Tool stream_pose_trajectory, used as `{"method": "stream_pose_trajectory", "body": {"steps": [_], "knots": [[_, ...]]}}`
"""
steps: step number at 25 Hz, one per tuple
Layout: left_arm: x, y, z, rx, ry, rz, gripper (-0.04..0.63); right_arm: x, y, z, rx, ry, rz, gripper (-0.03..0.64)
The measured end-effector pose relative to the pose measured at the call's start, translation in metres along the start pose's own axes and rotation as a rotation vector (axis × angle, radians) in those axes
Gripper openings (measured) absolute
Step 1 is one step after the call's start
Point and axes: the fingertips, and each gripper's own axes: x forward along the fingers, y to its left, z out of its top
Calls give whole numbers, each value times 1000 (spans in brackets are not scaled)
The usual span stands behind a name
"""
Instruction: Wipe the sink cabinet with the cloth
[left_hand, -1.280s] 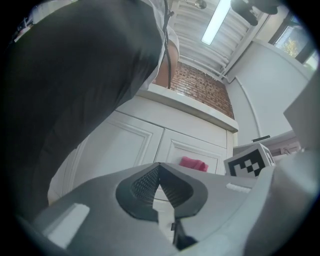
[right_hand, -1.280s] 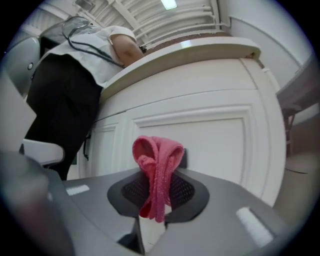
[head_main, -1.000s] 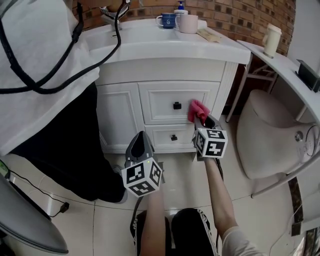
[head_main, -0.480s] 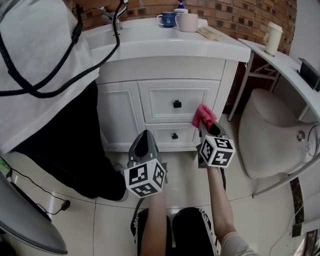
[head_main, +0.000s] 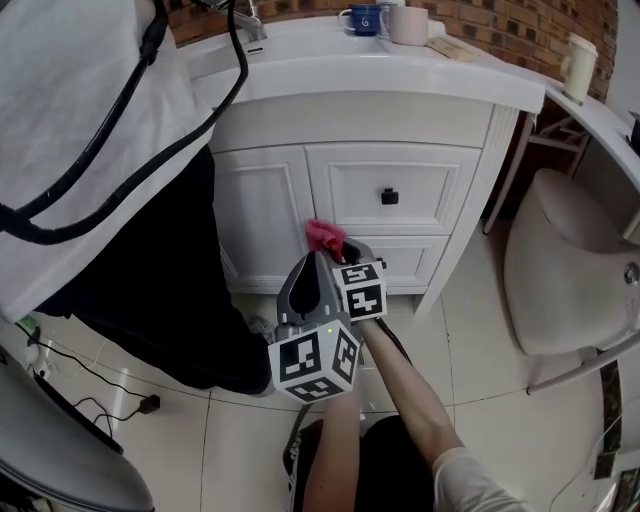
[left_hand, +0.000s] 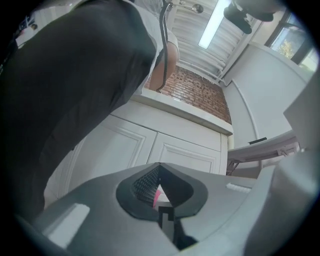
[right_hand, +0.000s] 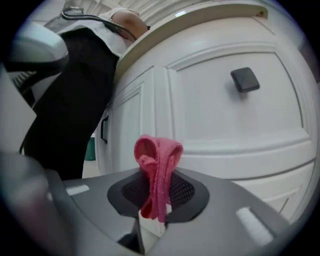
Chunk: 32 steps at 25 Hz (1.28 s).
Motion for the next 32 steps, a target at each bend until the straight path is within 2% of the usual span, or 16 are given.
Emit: {"method": "stream_pose_trajectory", "body": {"steps": [3, 7, 14, 18, 21, 23, 26, 30, 32], "knots": [[6, 1, -3, -6, 10, -8, 14, -16, -34, 2, 16, -39, -75, 72], [8, 0, -6, -24, 18, -8, 14, -59, -100, -5, 52, -71, -207, 72], [5, -6, -14, -17, 36, -5, 14, -138, -209, -19, 39, -54, -450, 72], [5, -16, -20, -15, 44, -15, 14, -161, -242, -23, 22, -37, -520, 72], [7, -20, -23, -23, 42, -20, 14, -166, -238, -23, 45, -47, -545, 71], [7, -20, -23, -27, 36, -16, 14, -158, -210, -20, 65, -85, -490, 71], [5, -22, -17, -23, 16, -21, 14, -124, -146, -18, 62, -131, -314, 71], [2, -17, -9, -16, -9, -8, 14, -64, -61, -39, 58, -68, -93, 71], [2, -11, -7, -35, -15, 5, 14, -37, -26, -52, 19, -17, -1, 71]]}}
